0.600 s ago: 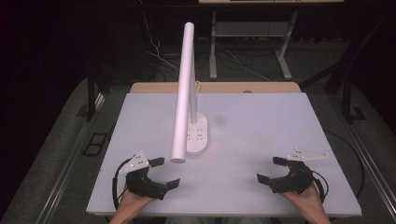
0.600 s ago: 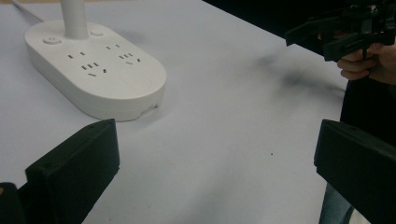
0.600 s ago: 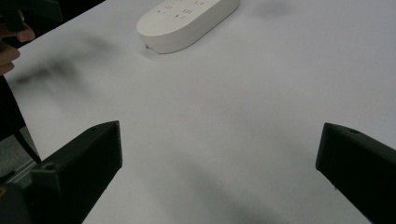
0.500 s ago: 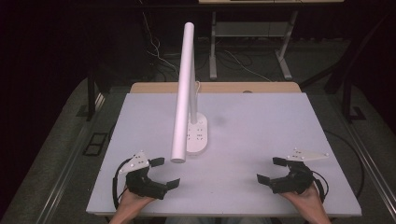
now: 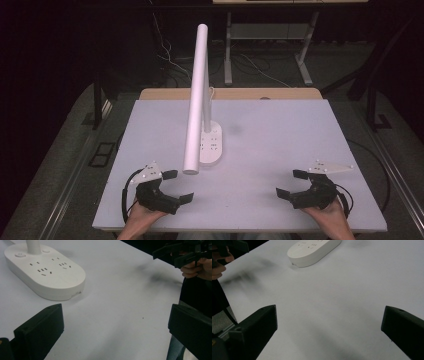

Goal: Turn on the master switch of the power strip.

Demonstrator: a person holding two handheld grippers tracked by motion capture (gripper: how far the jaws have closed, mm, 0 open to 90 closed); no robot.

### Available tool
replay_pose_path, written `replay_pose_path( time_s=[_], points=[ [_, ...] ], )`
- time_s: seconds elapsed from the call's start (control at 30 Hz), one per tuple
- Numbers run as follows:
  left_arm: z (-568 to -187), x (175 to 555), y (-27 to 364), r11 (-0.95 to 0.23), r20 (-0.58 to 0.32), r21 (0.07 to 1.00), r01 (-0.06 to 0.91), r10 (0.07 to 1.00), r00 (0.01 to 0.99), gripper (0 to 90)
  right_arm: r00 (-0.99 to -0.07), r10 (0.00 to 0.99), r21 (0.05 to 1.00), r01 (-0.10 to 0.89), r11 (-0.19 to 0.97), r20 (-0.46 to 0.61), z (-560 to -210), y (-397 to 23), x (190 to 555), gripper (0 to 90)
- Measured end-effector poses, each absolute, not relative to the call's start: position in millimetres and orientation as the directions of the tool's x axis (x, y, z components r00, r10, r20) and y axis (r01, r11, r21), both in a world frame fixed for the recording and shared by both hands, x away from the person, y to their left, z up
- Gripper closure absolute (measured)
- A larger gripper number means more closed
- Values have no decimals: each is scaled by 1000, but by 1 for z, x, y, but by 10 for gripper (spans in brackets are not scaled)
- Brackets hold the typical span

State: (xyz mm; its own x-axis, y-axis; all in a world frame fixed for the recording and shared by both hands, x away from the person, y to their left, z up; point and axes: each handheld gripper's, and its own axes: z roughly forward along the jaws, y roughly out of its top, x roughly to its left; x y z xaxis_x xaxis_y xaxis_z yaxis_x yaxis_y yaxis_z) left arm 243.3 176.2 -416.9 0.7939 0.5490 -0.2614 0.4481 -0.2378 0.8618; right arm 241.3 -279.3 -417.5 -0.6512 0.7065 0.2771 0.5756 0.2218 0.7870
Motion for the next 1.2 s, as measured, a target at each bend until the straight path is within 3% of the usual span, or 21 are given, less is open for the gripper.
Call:
replay_pose_path(
  time_s=[1.2],
  points=[
    [-400, 257, 175, -298, -286, 819, 490, 528, 799, 0, -649, 711, 775, 585, 239, 270, -418, -282, 240, 0]
  ],
)
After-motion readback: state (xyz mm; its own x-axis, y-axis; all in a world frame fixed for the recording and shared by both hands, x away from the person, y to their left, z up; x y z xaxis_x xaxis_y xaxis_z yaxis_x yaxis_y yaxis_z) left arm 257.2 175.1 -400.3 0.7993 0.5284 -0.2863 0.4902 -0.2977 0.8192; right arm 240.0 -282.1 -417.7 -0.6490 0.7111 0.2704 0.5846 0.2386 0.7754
